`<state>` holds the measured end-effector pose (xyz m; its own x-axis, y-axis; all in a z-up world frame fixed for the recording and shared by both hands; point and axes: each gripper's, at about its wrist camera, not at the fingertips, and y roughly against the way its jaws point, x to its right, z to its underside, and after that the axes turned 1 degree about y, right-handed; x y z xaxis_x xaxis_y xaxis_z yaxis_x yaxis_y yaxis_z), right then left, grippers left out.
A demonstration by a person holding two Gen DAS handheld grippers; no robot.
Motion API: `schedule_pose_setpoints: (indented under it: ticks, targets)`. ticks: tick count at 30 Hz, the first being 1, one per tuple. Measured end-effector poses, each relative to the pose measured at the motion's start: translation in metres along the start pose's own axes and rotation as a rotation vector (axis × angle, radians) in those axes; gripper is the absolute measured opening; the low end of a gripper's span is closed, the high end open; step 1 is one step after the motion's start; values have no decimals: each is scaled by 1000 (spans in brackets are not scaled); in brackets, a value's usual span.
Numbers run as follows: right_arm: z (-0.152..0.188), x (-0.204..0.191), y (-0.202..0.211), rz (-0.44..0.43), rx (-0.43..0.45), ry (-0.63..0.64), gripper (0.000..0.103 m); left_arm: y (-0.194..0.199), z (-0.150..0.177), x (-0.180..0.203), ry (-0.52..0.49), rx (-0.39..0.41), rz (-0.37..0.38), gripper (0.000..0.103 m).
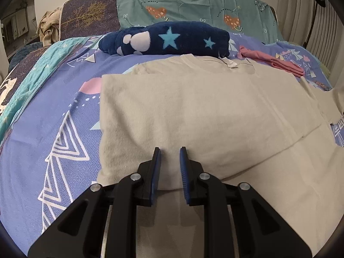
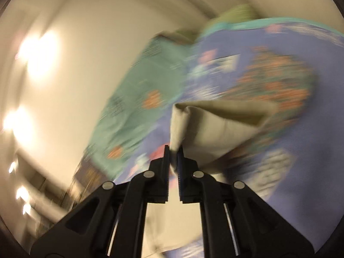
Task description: Fold small clothes
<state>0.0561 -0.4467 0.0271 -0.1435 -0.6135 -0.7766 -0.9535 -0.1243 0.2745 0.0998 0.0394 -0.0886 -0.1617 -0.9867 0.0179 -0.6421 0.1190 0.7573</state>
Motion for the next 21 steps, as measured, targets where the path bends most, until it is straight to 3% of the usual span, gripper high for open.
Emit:
schedule_pose_setpoints:
  ticks: [2,5,8,11,13,15,17,19,20,21]
  targets:
    - [31,-51,-22,-101,-82,96,6,0,0,0,-2,1,-2,20]
    - [103,-128,-64,-280,-261,241,6,0,0,-1,6,1,8,20]
    - [185,-174,-102,-328,-454,401,4,1,0,-6,32,2,39,20]
    - [246,-175,-123,-266,-599,480,4,1,1,-12,64,4,78,20]
    - [261,-166,-125,-199,-632,512,4,1,1,-15,82,5,105,22]
    - [250,-150,-122,-140,-602,535,6,0,1,-17,89,6,138,30]
    - [227,-139,-111,-47,-514,570,7,0,1,-16,84,6,164,37]
    - [203,-129,-103,75,-421,644,21,0,1,-11,66,6,155,39]
    - [188,-122,-108,154,-392,699,42,0,1,-9,56,6,146,40]
    - [178,-114,-113,218,-392,732,54,0,0,-6,46,6,134,41]
